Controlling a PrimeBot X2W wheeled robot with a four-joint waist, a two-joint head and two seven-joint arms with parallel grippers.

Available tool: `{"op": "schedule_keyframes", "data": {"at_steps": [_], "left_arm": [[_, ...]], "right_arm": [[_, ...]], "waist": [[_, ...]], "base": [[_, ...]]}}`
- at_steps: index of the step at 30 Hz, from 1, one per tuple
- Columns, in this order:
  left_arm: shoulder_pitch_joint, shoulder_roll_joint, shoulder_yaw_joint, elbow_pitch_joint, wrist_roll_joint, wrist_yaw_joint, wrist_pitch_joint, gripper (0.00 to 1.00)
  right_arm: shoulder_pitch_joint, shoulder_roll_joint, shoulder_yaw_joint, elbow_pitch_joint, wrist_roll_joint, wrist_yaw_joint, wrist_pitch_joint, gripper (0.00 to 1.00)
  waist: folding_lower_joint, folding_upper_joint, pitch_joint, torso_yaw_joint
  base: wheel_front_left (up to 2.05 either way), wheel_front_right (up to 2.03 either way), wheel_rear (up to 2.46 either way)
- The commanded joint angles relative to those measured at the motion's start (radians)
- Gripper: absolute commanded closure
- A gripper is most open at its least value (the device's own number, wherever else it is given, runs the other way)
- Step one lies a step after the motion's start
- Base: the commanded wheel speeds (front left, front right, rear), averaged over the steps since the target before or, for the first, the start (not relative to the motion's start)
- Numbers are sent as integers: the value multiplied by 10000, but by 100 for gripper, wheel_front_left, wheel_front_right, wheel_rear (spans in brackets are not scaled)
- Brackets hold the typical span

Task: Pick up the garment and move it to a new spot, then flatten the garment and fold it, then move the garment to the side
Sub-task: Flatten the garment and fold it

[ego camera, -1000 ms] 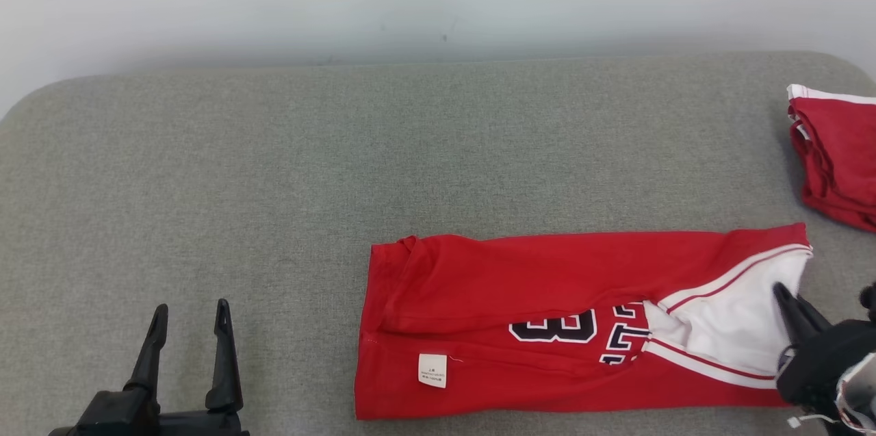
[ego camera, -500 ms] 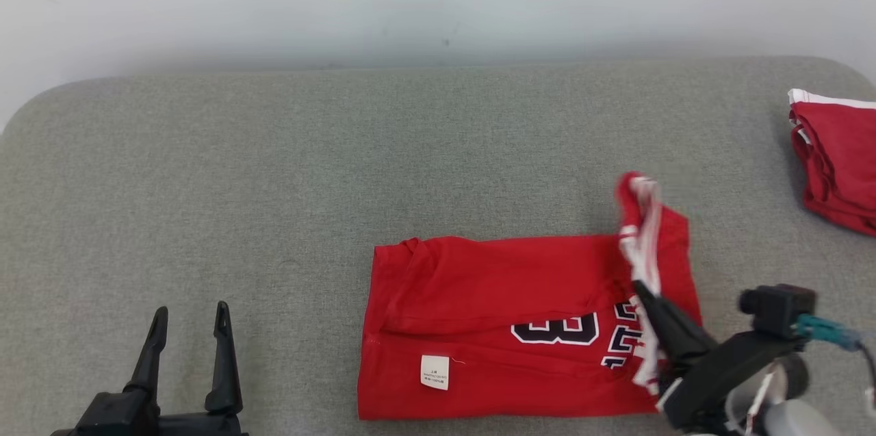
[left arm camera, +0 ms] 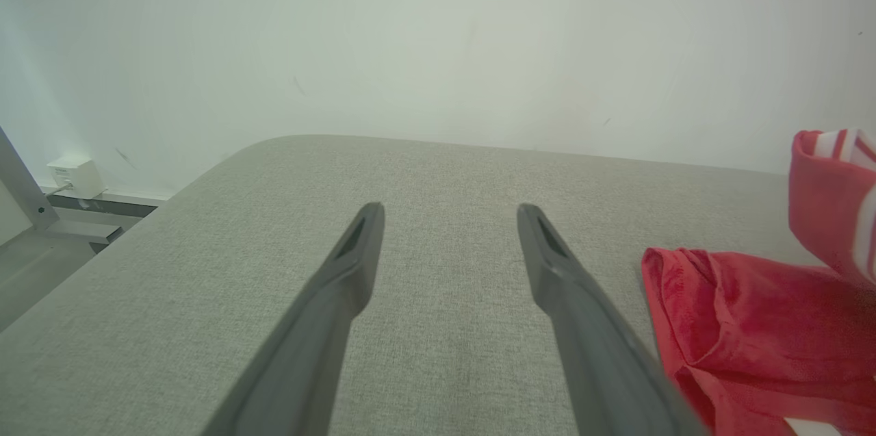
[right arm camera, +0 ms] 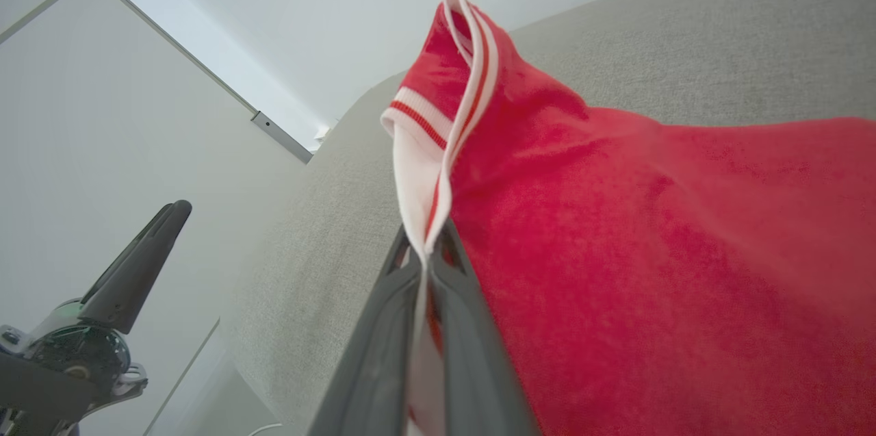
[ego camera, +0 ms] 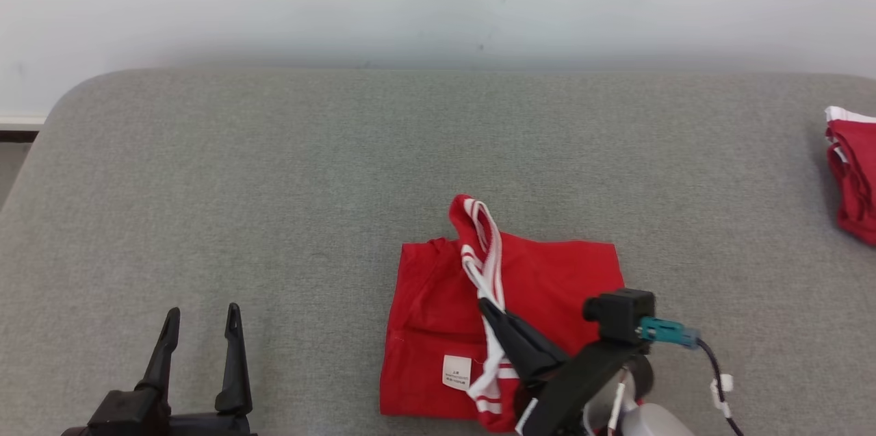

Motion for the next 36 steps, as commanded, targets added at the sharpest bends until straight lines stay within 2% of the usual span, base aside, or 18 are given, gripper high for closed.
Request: {"op": "schedule_keyframes", "data": {"at_steps": [1, 7, 16, 17, 18, 19, 20, 25, 36], "left_arm": [[-142, -3, 8, 37, -26, -3, -3, 0], [-229, -3, -133, 149, -100, 14, -3, 0], [-347, -2, -244, 187, -155, 103, -3, 0], [-364, -2, -269, 188, -166, 121, -3, 0], [-375, -2, -291, 199, -175, 134, -3, 0], [-403, -1, -285, 224, -178, 130, -3, 0], [-421, 1, -264, 243, -175, 110, -3, 0], [-462, -1, -149, 269, -122, 41, -3, 0], [-193, -1, 12, 64, 64, 28, -3, 0]], "right_arm": [[-197, 138, 121, 135, 0, -26, -75, 100], [-775, 556, 593, 1157, 167, -26, -467, 100], [-1378, 723, 1315, 2486, 664, -26, -1292, 100], [-1447, 726, 1392, 2608, 687, -26, -1462, 92], [-1529, 727, 1467, 2698, 752, -26, -1661, 58], [-1627, 728, 1552, 2784, 777, -26, -1838, 9], [-1709, 728, 1580, 2884, 838, -26, -2029, 0], [-2180, 660, 1415, 3296, 701, -26, -2855, 0], [-1946, -925, 52, 2659, 19, -26, -3510, 0]], "waist": [[0, -1, 27, 119], [0, -1, 80, 391], [0, -1, 154, 473], [0, -1, 160, 460], [0, -1, 162, 446], [0, -1, 165, 419], [0, -1, 167, 384], [0, -1, 146, 157], [0, -1, -66, -358]], "base": [[0, 0, 0], [0, 0, 0], [0, 0, 0], [0, 0, 0], [0, 0, 0], [0, 0, 0], [0, 0, 0], [0, 0, 0], [0, 0, 0]]}}
